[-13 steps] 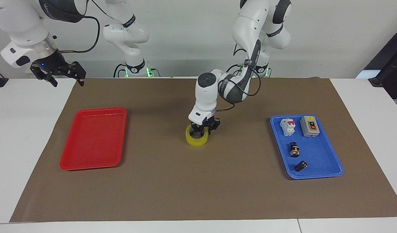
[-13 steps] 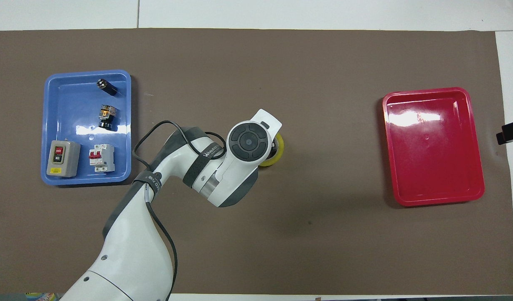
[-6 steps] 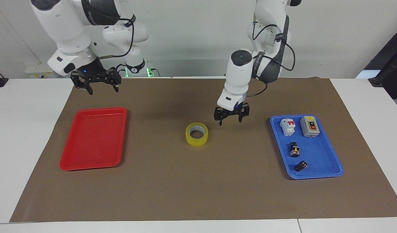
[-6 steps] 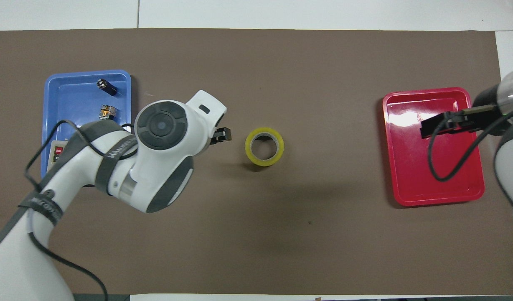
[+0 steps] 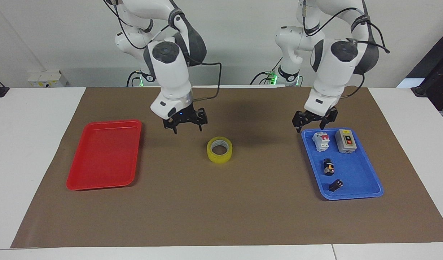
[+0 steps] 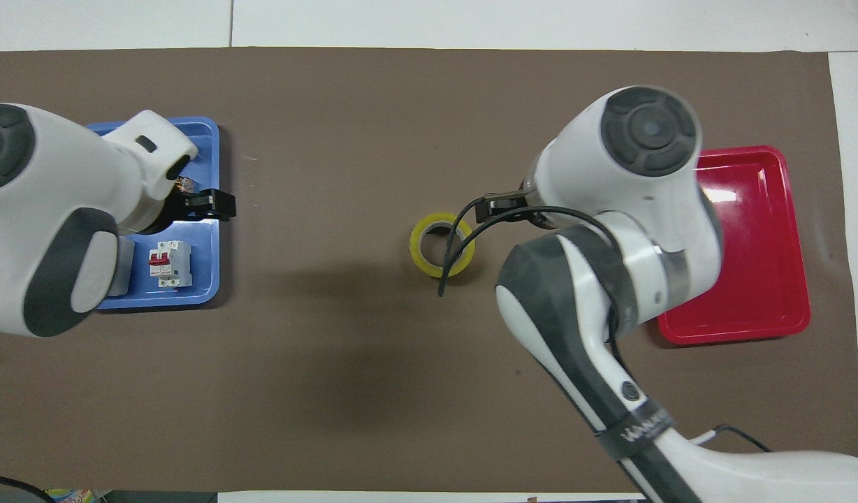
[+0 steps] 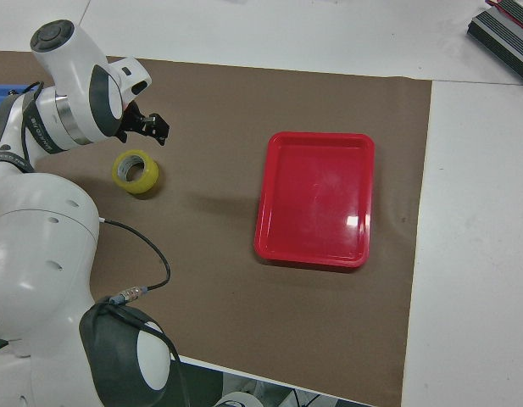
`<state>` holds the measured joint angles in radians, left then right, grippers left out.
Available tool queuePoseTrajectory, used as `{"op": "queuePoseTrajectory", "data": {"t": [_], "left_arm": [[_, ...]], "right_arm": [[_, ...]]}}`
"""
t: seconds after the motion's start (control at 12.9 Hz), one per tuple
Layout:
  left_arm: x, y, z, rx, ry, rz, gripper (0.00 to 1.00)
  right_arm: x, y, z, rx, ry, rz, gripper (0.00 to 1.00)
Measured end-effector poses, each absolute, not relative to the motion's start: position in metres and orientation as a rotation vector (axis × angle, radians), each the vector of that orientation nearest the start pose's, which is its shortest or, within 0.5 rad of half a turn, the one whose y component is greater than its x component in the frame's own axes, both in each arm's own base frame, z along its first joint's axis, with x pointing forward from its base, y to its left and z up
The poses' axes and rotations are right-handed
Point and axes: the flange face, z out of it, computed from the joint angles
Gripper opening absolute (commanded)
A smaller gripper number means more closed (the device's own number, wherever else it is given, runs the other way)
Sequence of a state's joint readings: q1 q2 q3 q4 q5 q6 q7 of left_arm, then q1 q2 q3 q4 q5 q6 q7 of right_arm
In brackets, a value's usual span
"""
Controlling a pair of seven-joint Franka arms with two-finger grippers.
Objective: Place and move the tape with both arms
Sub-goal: 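Withdraw the left gripper while the right gripper reaches the tape, then grasp the yellow tape roll with the right gripper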
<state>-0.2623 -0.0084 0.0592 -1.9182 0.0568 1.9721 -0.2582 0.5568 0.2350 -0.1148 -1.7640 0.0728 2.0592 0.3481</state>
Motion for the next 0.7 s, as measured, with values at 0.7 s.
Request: {"op": "queuePoseTrajectory", "data": {"t": [0.7], "left_arm": [[0.552,0.0,0.609,-3.164,0.047,-0.022,1.0]], "right_arm": [[0.549,0.312,0.329,-3.1,-0.139,-0.066,0.88]]}}
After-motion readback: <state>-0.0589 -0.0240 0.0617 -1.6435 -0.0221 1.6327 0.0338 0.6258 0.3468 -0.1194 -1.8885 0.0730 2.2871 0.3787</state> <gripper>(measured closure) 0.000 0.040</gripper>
